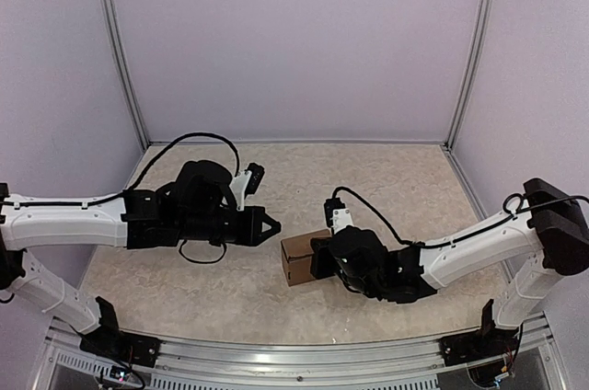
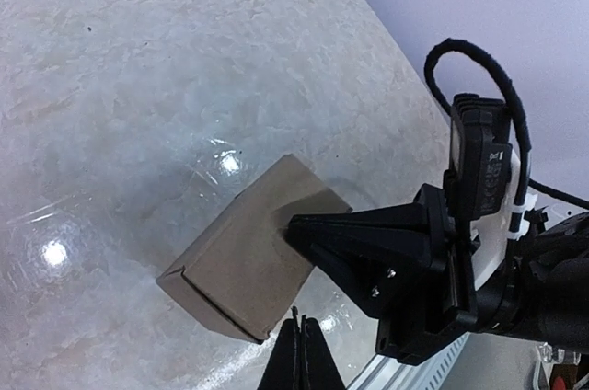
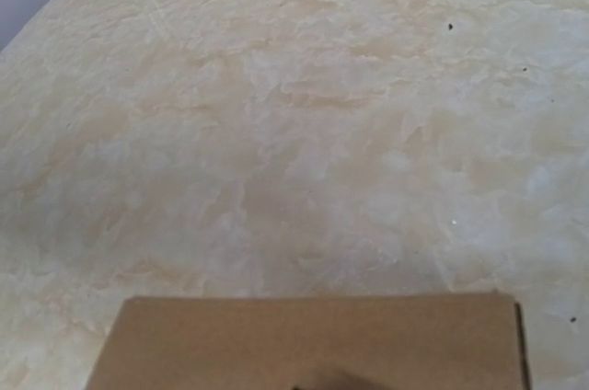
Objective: Fold the paper box
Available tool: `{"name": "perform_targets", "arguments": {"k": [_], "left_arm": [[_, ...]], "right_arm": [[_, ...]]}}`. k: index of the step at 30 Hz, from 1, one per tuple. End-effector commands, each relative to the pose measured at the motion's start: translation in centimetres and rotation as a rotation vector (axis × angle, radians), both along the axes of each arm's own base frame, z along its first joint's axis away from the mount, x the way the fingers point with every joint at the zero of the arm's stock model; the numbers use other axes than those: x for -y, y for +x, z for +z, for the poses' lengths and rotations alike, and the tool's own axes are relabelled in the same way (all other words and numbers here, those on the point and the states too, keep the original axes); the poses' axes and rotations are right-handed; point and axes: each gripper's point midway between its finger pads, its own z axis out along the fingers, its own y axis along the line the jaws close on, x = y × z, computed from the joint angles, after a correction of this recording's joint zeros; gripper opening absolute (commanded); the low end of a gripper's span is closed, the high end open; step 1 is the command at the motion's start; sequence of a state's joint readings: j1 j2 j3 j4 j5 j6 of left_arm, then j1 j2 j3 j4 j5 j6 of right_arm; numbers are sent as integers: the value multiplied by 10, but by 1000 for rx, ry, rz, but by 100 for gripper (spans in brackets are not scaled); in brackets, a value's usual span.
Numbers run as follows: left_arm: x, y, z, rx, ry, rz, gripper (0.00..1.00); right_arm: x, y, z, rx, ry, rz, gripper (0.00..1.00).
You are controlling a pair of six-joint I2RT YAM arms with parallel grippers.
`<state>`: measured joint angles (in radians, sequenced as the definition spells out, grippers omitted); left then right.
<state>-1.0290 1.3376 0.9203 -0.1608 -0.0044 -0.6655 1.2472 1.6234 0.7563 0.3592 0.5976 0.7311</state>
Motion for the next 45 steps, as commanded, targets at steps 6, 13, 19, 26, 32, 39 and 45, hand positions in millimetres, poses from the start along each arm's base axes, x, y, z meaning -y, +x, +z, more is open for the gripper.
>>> {"name": "perform_targets", "arguments": {"k": [6,13,19,26,32,39,45], "left_arm": [[24,11,-5,-14,-123,-83,0],[32,5,-37,-62,-125,-126,0],[26,-5,-88,-155,-80,-120,0],[11,-12,-140,-245,16,-75,0],[4,-11,-148,-237,67,-58,0],[0,-9,-146,-220,88,-51,0],[-2,-8,-150,-217,114,-47,0]], "right_arm": [[19,-15,-52,-79,-152,36,0],[22,-15,-53,-80,-157,29,0],[24,-15,-58,-88,-168,21,0],[22,-15,-50,-81,-161,25,0],[17,-11,-8,-29,-124,56,0],[24,-8,48,21,-62,162,0],[29,-4,56,-25,-66,244,0]]}}
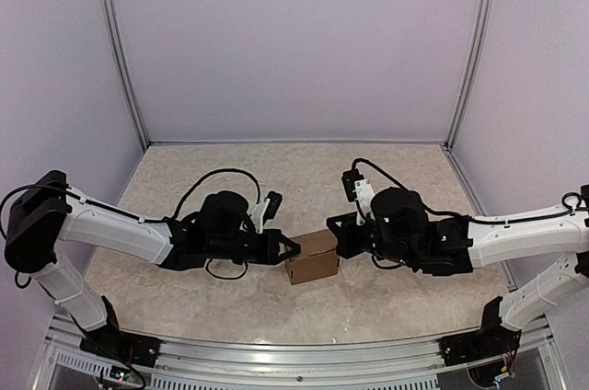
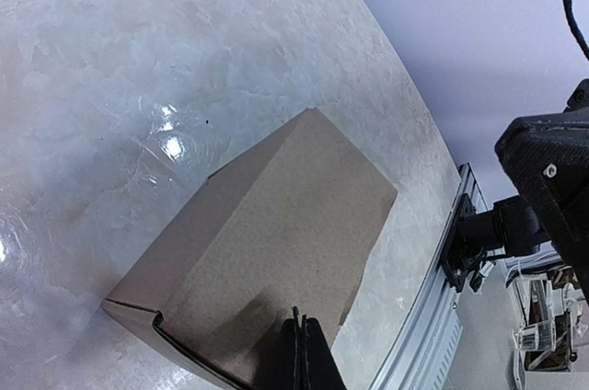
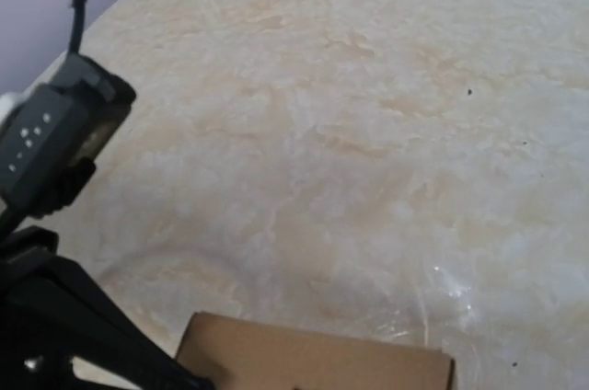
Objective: Fold the paper box
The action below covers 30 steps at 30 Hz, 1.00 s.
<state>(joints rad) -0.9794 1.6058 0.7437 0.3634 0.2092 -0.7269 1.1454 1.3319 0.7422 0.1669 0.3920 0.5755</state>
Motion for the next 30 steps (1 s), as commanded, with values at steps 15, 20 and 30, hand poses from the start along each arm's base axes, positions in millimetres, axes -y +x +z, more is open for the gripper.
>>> {"name": "perform_targets", "arguments": {"k": [15,20,30], "left_arm": [[-39,-14,-69,-98,287,32,0],[-38,-14,-69,-96,290,32,0],[-37,-14,-72,-99,303,31,0]], "right_arm": [[16,21,-36,-136,-157,43,0],[17,17,-66,-190,-185,54,0],[35,-4,-134,-332,-259,39,0]]}}
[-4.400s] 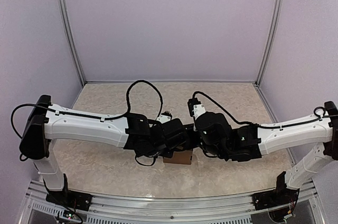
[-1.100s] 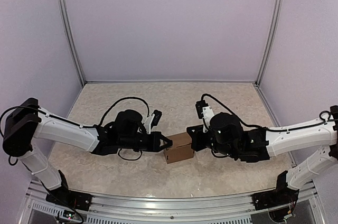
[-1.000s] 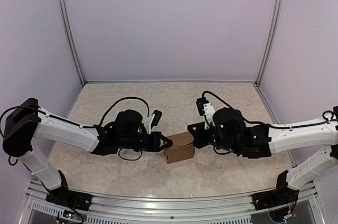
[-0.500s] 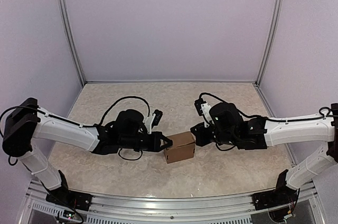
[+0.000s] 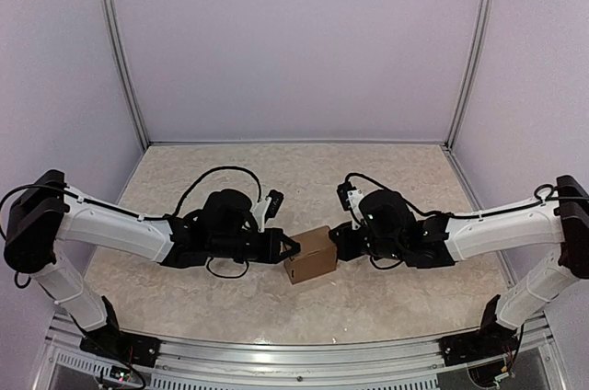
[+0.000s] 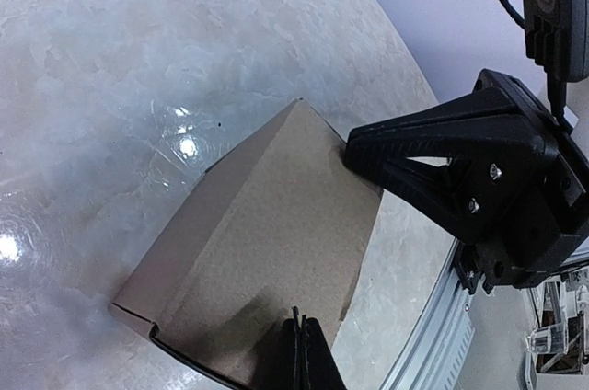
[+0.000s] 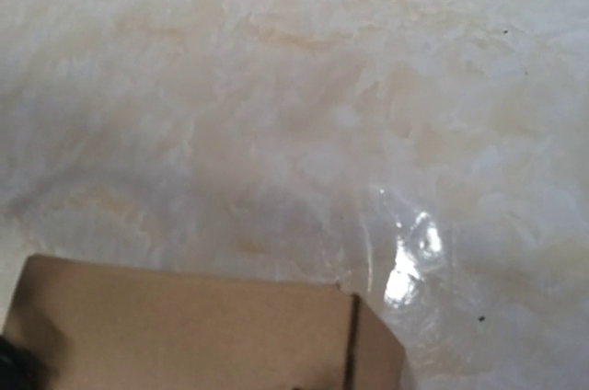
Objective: Fold the paper box
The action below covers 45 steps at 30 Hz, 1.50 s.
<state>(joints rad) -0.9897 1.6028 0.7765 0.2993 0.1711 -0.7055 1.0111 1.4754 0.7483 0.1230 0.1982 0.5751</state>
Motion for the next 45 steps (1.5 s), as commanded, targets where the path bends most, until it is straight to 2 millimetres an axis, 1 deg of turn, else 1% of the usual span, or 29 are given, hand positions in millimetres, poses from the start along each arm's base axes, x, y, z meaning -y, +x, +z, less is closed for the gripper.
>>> {"name": "perform_targets", "arguments": {"k": [1,3,5,8,9,12,14,17,19,20,22,24,25,27,28,30,33,35,37,38,42,45], "left_arm": [[-38,-16,-73,-118,264,24,0],[-38,-15,-73,-114,265,25,0],[-38,-15,-71,-111,266,24,0],[-37,-13,-68,-101,267,27,0],[-37,-12,-67,-97,267,27,0],[-37,-11,-64,-87,264,27,0],[-37,-8,-58,-72,261,33,0],[-37,0,-42,-37,253,46,0],[-37,4,-28,-9,244,58,0],[-37,8,-18,13,232,67,0],[-43,11,-5,36,238,82,0],[-47,15,11,68,231,97,0],[-52,20,22,98,233,123,0],[-60,26,36,135,244,150,0],[-64,29,46,159,241,165,2],[-70,34,59,190,235,177,6],[-77,40,79,229,218,190,8],[-81,43,89,248,203,190,6],[-84,49,91,253,195,193,6],[-87,54,90,251,193,200,0],[-90,71,86,241,159,224,0],[-82,78,81,217,146,202,0]], "right_arm": [[30,-26,-66,-158,-147,0,0],[32,-25,-60,-144,-143,-11,0],[31,-21,-48,-118,-129,-19,0],[23,-13,-23,-67,-92,-18,0],[23,-12,-19,-60,-98,-16,0],[17,-5,2,-10,-84,-12,0],[14,-2,18,25,-70,-7,0],[11,0,42,71,-35,5,0],[10,-1,54,85,-21,17,0],[11,-2,57,89,-18,21,0],[16,-6,62,97,-12,28,0],[20,-11,64,100,-6,40,0],[23,-13,63,98,-5,44,0],[28,-19,64,92,6,51,0],[30,-22,62,86,11,54,0],[35,-28,57,67,24,55,0],[35,-38,43,22,41,61,0],[34,-47,27,-16,46,62,0],[32,-55,12,-51,55,56,0],[29,-58,6,-66,62,52,0],[16,-68,-26,-135,60,41,0],[3,-71,-43,-178,79,36,0]]}}
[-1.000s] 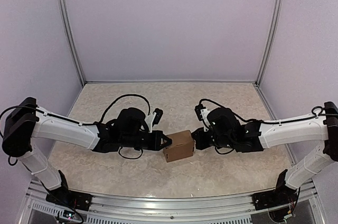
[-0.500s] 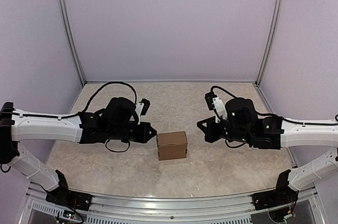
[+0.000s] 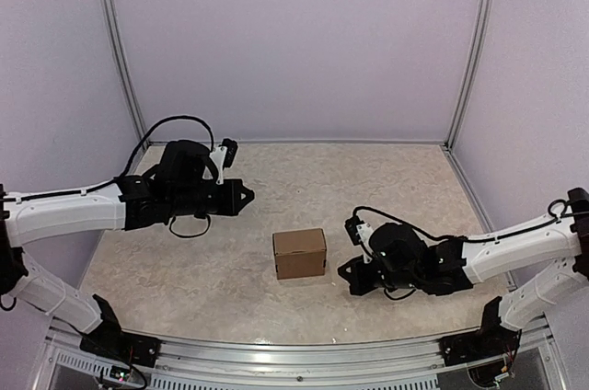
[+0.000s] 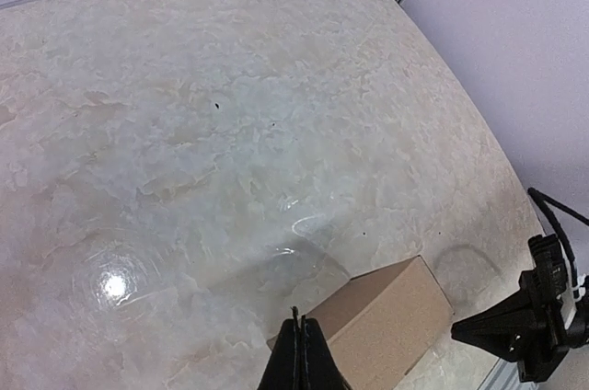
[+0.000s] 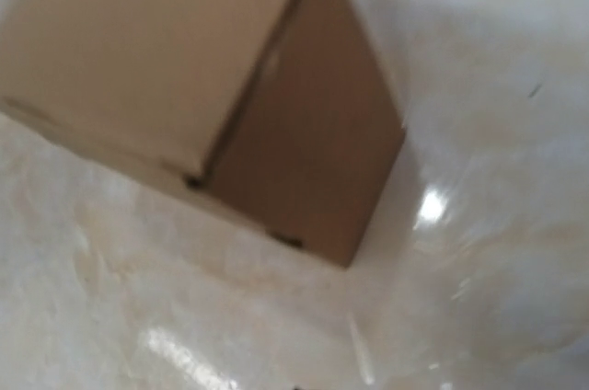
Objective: Fold the paper box
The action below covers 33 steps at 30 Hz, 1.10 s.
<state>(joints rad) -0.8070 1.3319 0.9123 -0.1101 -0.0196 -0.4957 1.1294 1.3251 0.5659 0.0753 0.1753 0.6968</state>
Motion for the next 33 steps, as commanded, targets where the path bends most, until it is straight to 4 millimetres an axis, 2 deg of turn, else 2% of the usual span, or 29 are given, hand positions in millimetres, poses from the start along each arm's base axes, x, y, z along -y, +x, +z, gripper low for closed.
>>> {"name": "perform_targets", "arguments": {"k": [1,8,20,27,33], "left_arm": [[14,12,-12,-25,-13,-45,0],[35,19,-44,-118,-6,-96,0],[58,4,-98,-286,-11,-203,0],[61,-13,-115,-329,9,-241,0],[58,-26,-118,-342,17,-252,0]], "right_arm": [[-21,-3,-18,-68,82,-42,0],[-33,6,-39,-108,148,-120,0],[-41,25,-49,-78,146,-198,0],[-50,45,-42,-51,155,-207,0],[-50,66,-40,-24,145,-216,0]]}}
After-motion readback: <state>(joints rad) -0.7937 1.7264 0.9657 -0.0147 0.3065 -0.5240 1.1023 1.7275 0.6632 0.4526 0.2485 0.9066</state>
